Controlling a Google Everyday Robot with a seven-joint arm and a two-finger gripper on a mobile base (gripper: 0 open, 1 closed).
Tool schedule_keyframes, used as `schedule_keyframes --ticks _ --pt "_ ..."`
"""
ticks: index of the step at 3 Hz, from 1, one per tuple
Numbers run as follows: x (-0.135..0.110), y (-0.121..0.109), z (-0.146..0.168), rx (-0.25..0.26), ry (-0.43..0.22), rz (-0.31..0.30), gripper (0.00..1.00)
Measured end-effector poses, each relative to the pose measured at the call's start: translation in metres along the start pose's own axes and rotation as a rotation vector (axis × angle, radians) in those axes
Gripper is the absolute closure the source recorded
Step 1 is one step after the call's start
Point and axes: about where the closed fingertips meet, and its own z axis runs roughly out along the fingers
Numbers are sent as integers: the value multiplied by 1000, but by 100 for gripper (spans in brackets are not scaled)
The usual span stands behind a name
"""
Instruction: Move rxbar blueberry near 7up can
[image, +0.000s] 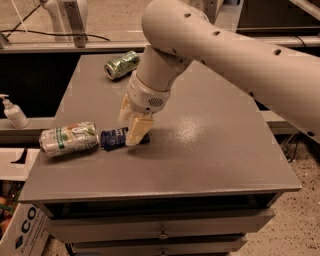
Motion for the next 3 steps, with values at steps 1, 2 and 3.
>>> schedule_keyframes --ticks 1,2,3 --pt "-3 2 -1 -3 4 -4 0" --pt "3 2 -10 11 -9 13 0" --pt "31 -1 -23 18 -99 67 0"
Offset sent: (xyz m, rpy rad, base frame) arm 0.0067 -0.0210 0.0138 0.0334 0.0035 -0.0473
